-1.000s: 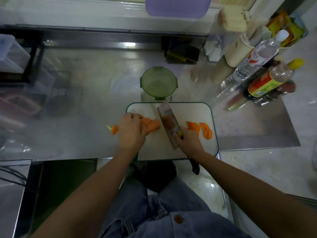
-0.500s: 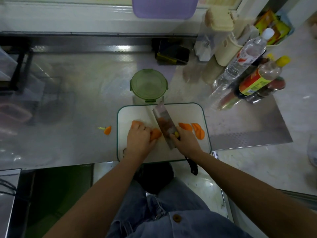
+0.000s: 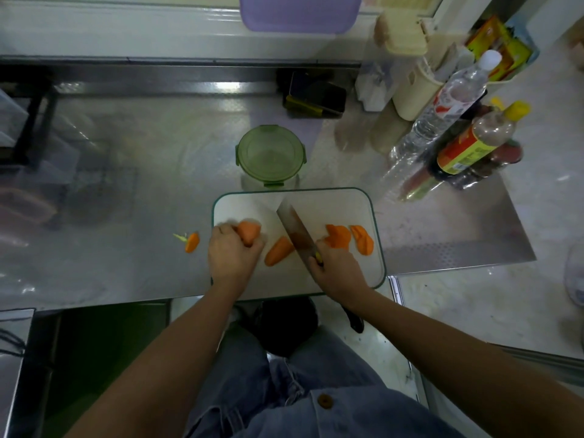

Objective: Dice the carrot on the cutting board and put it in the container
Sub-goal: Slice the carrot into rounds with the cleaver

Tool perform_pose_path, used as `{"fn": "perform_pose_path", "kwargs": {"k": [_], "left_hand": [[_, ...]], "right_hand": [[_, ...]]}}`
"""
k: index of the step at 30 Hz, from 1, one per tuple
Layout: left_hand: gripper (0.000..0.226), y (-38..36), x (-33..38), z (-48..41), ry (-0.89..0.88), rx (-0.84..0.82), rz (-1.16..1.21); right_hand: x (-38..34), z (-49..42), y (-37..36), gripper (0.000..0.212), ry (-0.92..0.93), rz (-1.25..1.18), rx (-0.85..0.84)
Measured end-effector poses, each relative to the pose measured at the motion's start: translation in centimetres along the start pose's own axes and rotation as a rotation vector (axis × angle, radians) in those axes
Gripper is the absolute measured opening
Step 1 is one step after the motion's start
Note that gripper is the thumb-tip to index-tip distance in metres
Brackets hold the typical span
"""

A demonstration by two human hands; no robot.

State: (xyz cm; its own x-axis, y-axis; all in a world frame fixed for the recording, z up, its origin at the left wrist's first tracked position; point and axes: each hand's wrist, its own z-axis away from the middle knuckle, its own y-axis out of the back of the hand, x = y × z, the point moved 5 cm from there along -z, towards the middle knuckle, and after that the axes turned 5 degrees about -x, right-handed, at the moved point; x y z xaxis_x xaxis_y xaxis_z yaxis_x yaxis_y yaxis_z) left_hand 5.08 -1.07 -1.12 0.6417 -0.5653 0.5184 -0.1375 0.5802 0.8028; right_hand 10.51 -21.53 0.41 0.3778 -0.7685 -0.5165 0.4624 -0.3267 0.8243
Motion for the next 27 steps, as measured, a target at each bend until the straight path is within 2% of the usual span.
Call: {"fn": "perform_pose_path", "kwargs": {"k": [3, 7, 10, 12, 15, 22, 27], "left_hand": [[0.059, 0.7, -1.3, 0.3, 0.047, 0.027, 0.113], [0.051, 1.2, -2.1, 0.9, 0.040, 0.045, 0.143], [0.054, 1.3, -1.7, 1.4, 0.011, 0.029, 0.159], [0.057, 1.1, -1.1, 1.5, -0.032, 0.015, 0.156], [0.049, 0.5, 0.2, 1.7, -0.083, -0.020, 0.138], [0.047, -0.5, 2.3, 2.4, -0.164, -0.046, 0.083], [0.051, -1.8, 4.1, 2.5, -0.299, -0.097, 0.016]], "right_hand": [[-1.7, 0.1, -1.6, 0.016, 0.021, 0.038, -0.032], [-4.3, -1.0, -3.0, 0.024, 0.063, -0.047, -0.047], [-5.0, -1.8, -2.7, 0.022, 0.104, -0.036, -0.031], [-4.2, -2.0, -1.6, 0.024, 0.064, 0.005, 0.001], [-1.8, -1.6, -0.1, 0.022, -0.008, 0.034, 0.060], [-0.5, 0.3, -1.3, 0.021, -0.050, -0.043, -0.013], [3.2, 0.8, 1.1, 0.039, -0.193, -0.016, 0.028]]}}
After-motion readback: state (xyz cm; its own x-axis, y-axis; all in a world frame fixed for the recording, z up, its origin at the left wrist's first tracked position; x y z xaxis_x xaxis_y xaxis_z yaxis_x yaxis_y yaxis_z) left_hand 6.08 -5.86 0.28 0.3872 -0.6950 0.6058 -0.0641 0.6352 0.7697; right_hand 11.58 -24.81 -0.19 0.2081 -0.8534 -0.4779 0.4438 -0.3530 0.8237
